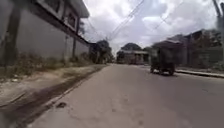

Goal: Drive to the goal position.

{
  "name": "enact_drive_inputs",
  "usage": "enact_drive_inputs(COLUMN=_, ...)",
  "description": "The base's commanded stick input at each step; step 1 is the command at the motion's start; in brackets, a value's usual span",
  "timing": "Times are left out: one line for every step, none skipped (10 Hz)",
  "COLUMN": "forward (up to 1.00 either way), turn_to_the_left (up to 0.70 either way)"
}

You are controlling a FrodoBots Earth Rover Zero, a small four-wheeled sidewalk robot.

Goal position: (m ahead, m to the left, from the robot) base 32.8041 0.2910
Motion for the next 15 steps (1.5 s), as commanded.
enact_drive_inputs(forward=0.95, turn_to_the_left=-0.38)
enact_drive_inputs(forward=0.95, turn_to_the_left=-0.38)
enact_drive_inputs(forward=0.95, turn_to_the_left=0.0)
enact_drive_inputs(forward=0.95, turn_to_the_left=0.0)
enact_drive_inputs(forward=0.95, turn_to_the_left=0.0)
enact_drive_inputs(forward=0.95, turn_to_the_left=0.0)
enact_drive_inputs(forward=0.95, turn_to_the_left=0.0)
enact_drive_inputs(forward=0.95, turn_to_the_left=0.0)
enact_drive_inputs(forward=0.95, turn_to_the_left=0.0)
enact_drive_inputs(forward=0.95, turn_to_the_left=0.0)
enact_drive_inputs(forward=0.95, turn_to_the_left=0.0)
enact_drive_inputs(forward=0.95, turn_to_the_left=0.0)
enact_drive_inputs(forward=0.93, turn_to_the_left=0.0)
enact_drive_inputs(forward=0.92, turn_to_the_left=0.0)
enact_drive_inputs(forward=0.92, turn_to_the_left=0.0)
